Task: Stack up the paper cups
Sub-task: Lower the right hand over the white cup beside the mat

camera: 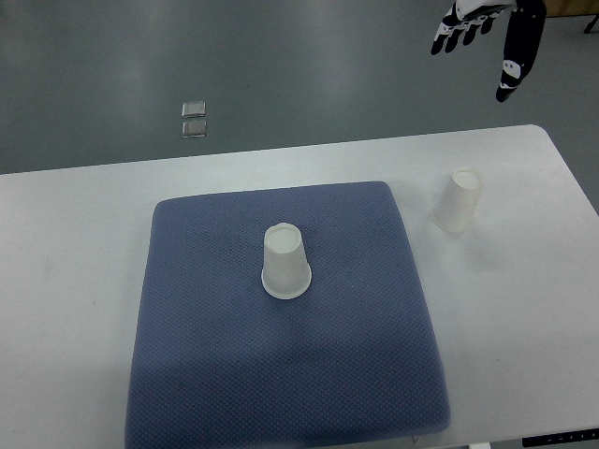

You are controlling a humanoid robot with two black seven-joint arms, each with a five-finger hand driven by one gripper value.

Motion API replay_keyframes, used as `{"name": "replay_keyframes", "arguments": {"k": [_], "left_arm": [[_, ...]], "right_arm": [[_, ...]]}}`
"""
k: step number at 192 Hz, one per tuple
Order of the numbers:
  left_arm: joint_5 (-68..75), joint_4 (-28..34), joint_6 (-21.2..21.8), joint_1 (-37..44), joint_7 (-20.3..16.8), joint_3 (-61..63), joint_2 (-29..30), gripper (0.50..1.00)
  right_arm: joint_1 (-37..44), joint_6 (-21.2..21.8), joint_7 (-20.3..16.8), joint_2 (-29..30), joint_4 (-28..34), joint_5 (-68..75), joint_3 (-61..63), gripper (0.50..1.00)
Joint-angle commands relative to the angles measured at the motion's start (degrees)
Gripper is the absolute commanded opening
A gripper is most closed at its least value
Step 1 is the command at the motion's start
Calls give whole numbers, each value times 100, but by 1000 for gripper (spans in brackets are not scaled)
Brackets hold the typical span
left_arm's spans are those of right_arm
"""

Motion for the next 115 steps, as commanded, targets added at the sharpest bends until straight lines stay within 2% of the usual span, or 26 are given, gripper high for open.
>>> {"name": "replay_keyframes", "arguments": {"k": [1, 43, 75, 99, 115], "left_arm": [[2, -8, 0, 0, 1, 0, 0, 1000], [-7, 36, 9, 0, 1, -26, 0, 1000], [-7, 36, 18, 0, 1, -35, 0, 1000], [-16, 36, 18, 0, 1, -35, 0, 1000], [-16, 36, 18, 0, 1, -26, 0, 1000]], "right_arm": [[-228, 0, -16, 32, -6, -26, -270, 915], [-1160, -38, -33, 190, -472, -35, -358, 911], [-2065, -855, -244, 410, -1078, 35, -332, 909], [-2864, -1768, -384, 753, -1693, 141, -288, 903], [-3172, -1936, -464, 955, -1974, 413, -288, 903]]}}
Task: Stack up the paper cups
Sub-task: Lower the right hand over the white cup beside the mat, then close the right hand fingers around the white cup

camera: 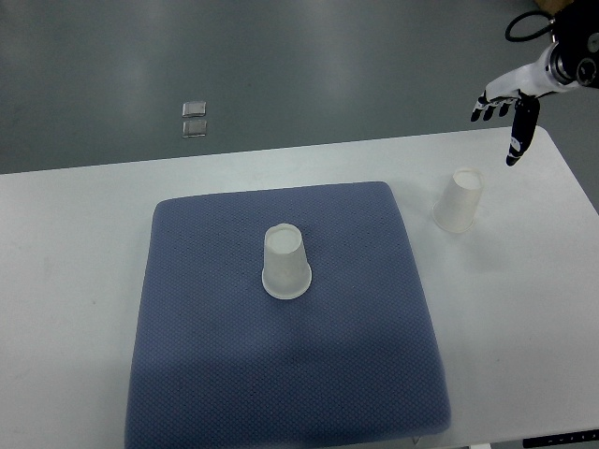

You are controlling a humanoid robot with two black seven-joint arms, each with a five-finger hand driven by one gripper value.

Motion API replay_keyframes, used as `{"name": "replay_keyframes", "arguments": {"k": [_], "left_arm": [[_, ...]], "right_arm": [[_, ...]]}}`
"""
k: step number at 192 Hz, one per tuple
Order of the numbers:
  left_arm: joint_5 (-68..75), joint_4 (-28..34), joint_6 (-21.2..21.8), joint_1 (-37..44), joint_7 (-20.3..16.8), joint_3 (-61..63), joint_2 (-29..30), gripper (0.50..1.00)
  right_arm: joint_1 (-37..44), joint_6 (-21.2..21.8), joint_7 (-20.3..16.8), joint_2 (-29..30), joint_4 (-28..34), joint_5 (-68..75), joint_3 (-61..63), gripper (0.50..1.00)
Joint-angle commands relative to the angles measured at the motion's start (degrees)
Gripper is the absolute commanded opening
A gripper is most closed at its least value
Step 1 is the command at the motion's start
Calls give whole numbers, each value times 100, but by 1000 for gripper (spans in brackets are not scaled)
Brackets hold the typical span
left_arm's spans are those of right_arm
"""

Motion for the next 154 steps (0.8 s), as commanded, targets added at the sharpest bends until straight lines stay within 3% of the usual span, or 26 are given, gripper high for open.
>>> {"name": "replay_keyframes", "arguments": {"k": [1, 54, 154], "left_arm": [[-2, -2, 0, 0, 0, 9, 0, 1000], [-2, -2, 43, 0, 0, 0, 0, 1000], [-2, -2, 70, 26, 0, 0, 0, 1000]], "right_arm": [[-474, -357, -112, 275, -427, 318, 9, 903], [-1090, -410, -112, 626, -1147, 608, 18, 901], [-2013, -621, -112, 1136, -1912, 687, 369, 901]]}}
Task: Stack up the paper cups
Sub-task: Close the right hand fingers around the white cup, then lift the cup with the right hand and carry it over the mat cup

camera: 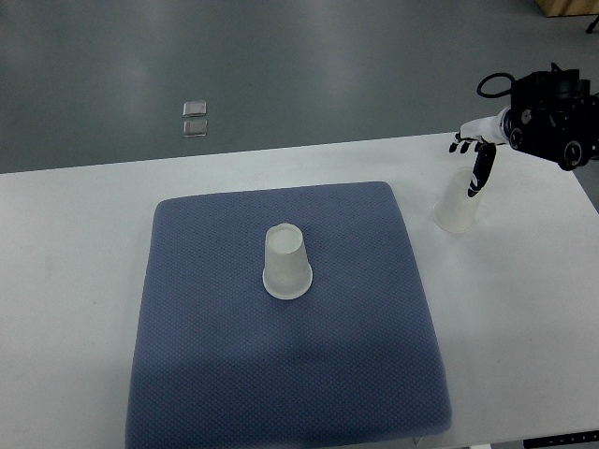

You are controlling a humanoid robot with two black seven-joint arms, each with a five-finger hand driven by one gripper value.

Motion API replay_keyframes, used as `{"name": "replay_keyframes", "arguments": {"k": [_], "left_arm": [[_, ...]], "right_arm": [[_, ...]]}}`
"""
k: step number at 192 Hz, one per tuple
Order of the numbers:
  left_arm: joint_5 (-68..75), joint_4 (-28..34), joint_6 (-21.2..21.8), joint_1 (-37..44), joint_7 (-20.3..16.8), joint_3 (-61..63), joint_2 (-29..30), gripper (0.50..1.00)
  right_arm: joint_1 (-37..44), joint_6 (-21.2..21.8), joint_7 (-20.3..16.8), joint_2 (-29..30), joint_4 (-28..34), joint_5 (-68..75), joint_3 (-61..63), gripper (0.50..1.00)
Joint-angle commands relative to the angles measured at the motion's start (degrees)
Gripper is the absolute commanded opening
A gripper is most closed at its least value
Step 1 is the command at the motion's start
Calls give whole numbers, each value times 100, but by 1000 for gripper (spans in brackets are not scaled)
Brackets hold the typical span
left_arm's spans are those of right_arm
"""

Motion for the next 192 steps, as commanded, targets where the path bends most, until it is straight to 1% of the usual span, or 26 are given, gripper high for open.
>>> {"name": "replay_keyframes", "arguments": {"k": [1, 59, 74, 75, 79, 120, 134, 135, 136, 137, 138, 139, 140, 141, 142, 143, 144, 145, 146, 147, 150, 151, 160, 185, 192], "left_arm": [[1, 0, 0, 0, 0, 3, 0, 1000], [1, 0, 0, 0, 0, 3, 0, 1000], [1, 0, 0, 9, 0, 3, 0, 1000], [1, 0, 0, 9, 0, 3, 0, 1000], [1, 0, 0, 9, 0, 3, 0, 1000], [1, 0, 0, 9, 0, 3, 0, 1000], [1, 0, 0, 17, 0, -6, 0, 1000], [1, 0, 0, 17, 0, 3, 0, 1000], [1, 0, 0, 17, 0, 3, 0, 1000], [1, 0, 0, 17, 0, -5, 0, 1000], [1, 0, 0, 17, 0, -6, 0, 1000], [1, 0, 9, 17, 0, 3, 0, 1000], [1, 0, 9, 17, 0, 3, 0, 1000], [1, 0, 9, 17, 0, -5, 0, 1000], [1, 0, 9, 17, 0, -6, 0, 1000], [1, 0, 9, 17, 0, -6, 0, 1000], [1, 0, 9, 17, 0, -6, 0, 1000], [1, 0, 9, 17, 0, -6, 0, 1000], [1, 0, 9, 17, 0, -6, 0, 1000], [1, 0, 9, 17, 0, -6, 0, 1000], [1, 0, 9, 17, 0, -6, 0, 1000], [1, 0, 9, 17, 0, -6, 0, 1000], [1, 9, 9, 17, 0, 3, 0, 1000], [1, 27, 9, 17, 0, -6, 0, 1000], [1, 27, 9, 17, 0, -6, 0, 1000]], "right_arm": [[-185, -102, -3, 70, -158, -6, 1, 901], [-414, -119, -3, 246, -396, -6, 1, 897], [-431, -119, -3, 246, -396, -6, 1, 856], [-431, -119, 6, 246, -404, -6, 1, 846], [-440, -128, 6, 246, -404, -6, 1, 834], [-528, -119, 6, 246, -448, -6, 1, 819], [-528, -119, 6, 246, -440, -6, 1, 787], [-528, -119, 6, 246, -440, -6, 1, 776], [-528, -119, 6, 246, -440, -6, 1, 776], [-528, -119, 6, 246, -440, -6, 1, 762], [-528, -119, 6, 246, -440, -6, 1, 762], [-519, -119, 6, 246, -440, -6, 1, 744], [-519, -119, 6, 246, -440, -6, 1, 744], [-519, -119, 6, 246, -440, -6, 1, 723], [-519, -119, 6, 246, -440, -6, 1, 723], [-519, -110, 6, 246, -440, -6, 1, 705], [-519, -110, 6, 246, -440, -6, 1, 705], [-519, -110, 6, 246, -440, -6, 1, 689], [-519, -110, 6, 246, -440, -6, 1, 688], [-519, -110, 6, 246, -440, -6, 1, 676], [-519, -110, 6, 246, -440, -6, 1, 666], [-511, -110, 6, 246, -440, -6, 1, 656], [-484, -67, 6, 237, -440, -6, 1, 623], [-405, 13, 6, 193, -440, -23, -8, 617], [-291, 127, 6, 158, -431, -67, -25, 617]]}}
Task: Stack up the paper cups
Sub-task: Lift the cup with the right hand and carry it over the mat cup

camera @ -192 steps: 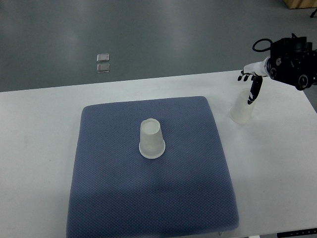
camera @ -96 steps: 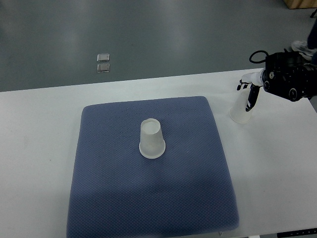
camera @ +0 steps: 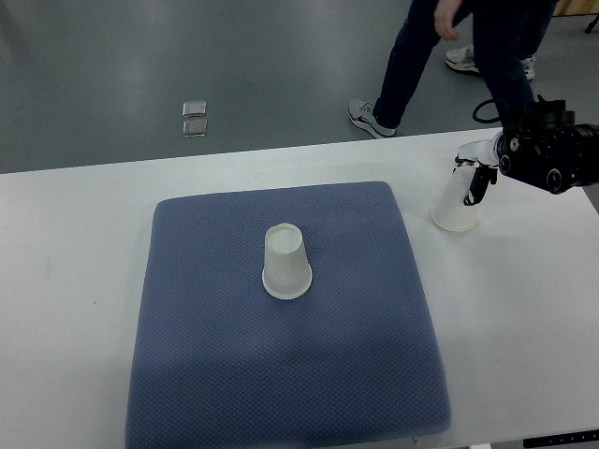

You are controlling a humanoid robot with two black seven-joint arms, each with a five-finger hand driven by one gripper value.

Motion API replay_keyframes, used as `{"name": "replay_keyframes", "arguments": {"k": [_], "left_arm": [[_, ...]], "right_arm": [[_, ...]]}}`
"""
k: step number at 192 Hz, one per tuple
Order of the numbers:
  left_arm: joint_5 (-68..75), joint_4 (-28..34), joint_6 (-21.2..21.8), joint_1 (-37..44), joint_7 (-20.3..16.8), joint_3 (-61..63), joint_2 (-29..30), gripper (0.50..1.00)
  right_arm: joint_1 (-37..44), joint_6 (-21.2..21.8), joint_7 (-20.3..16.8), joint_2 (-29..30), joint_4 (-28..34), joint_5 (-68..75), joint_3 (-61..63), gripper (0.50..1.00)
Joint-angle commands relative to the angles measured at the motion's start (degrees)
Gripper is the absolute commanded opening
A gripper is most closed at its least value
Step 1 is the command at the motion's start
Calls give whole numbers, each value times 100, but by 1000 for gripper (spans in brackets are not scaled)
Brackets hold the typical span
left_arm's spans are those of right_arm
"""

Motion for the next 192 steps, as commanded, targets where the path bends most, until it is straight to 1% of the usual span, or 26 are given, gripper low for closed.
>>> {"name": "replay_keyframes", "arguments": {"k": [1, 9, 11, 23, 31, 37, 54, 73, 93, 110, 137, 170, 192], "left_arm": [[-1, 7, 0, 0, 0, -2, 0, 1000], [-1, 7, 8, 0, 0, -2, 0, 1000], [-1, 16, 8, 0, 0, -2, 0, 1000], [-1, 68, 8, 0, 0, 7, 0, 1000], [-1, 86, 8, 0, 0, 7, 0, 1000], [-1, 104, 8, 0, 0, 7, 0, 1000], [-1, 104, 8, 0, 0, 7, 0, 1000], [-1, 95, 8, 0, 0, 7, 0, 1000], [-1, 104, 8, 0, 0, 7, 0, 1000], [-1, 104, 8, 0, 0, 16, 0, 1000], [-1, 95, 8, 0, 0, 16, 0, 1000], [-1, 104, 8, 0, 0, 16, 0, 1000], [-1, 104, 8, 0, 0, 16, 0, 1000]], "right_arm": [[156, 150, 0, -66, 9, -60, -27, 617], [297, 326, 0, -119, 44, -60, -27, 619], [376, 448, 0, -154, 87, -60, -27, 621], [797, 861, 9, -364, 228, -68, -18, 623], [1044, 1020, 17, -497, 343, -68, -9, 623], [1377, 1222, 35, -646, 544, -68, -9, 623], [2213, 1539, 44, -936, 1081, -42, 0, 631], [3126, 2127, 61, -1208, 1581, -16, 122, 637], [3751, 2147, 53, -1419, 1933, -24, 457, 637], [4190, 2147, 44, -1455, 2144, -25, 474, 639], [4454, 2147, 44, -1446, 2478, -25, 474, 639], [4753, 2147, 61, -1200, 3128, 107, 659, 641], [4903, 2147, 61, -787, 3234, 591, 721, 641]]}}
